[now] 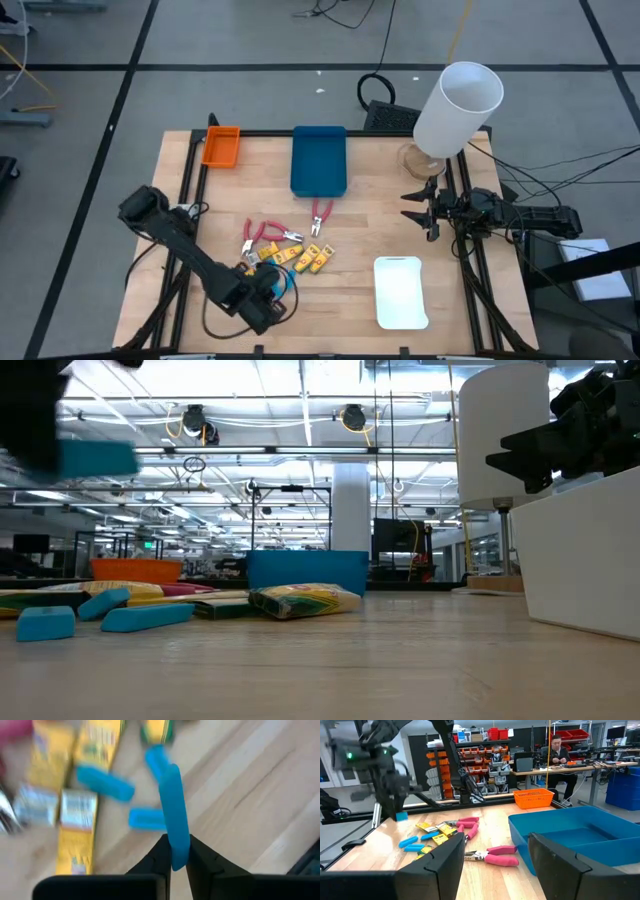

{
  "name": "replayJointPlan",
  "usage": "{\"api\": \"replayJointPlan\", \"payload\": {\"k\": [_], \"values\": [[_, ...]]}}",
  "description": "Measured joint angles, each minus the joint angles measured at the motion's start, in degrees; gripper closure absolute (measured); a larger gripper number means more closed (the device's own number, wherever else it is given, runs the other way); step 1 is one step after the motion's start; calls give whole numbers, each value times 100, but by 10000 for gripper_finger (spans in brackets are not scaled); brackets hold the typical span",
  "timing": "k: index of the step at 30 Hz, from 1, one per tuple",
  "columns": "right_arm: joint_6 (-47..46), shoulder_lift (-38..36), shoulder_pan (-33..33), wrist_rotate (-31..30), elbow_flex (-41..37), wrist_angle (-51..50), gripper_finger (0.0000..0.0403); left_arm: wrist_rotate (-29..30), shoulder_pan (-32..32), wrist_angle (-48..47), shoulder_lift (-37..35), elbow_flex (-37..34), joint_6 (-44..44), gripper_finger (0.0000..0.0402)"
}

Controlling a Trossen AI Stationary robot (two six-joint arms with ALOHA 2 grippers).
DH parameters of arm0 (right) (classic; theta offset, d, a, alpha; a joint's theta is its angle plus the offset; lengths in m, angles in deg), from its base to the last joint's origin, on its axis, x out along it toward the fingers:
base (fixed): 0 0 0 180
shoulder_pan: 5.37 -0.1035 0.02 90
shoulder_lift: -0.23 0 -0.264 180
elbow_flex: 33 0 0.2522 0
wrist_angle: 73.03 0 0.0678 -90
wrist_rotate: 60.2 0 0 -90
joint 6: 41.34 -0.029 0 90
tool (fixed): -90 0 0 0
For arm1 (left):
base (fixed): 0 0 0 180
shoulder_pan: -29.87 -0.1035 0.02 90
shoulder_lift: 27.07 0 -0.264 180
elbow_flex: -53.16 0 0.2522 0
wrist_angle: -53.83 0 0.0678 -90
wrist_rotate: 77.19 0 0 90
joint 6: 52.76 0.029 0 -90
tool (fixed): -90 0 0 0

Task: Pick & Place School Supplies
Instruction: Put the blue eraser into the white bin

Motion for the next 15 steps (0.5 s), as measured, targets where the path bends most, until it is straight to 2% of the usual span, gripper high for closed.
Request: {"api": "replayJointPlan", "payload": {"k": [6, 10, 15], "values": [[0, -2, 0, 0, 0, 1, 193, 1232, -154, 165, -476, 2, 1200, 363], [1, -2, 0, 1, 1, 1, 193, 2003, -425, 776, -531, 2, 2742, 362], [2, -2, 0, 2, -1, 1, 193, 2289, -1016, 1868, -533, 4, 4863, 361]]}}
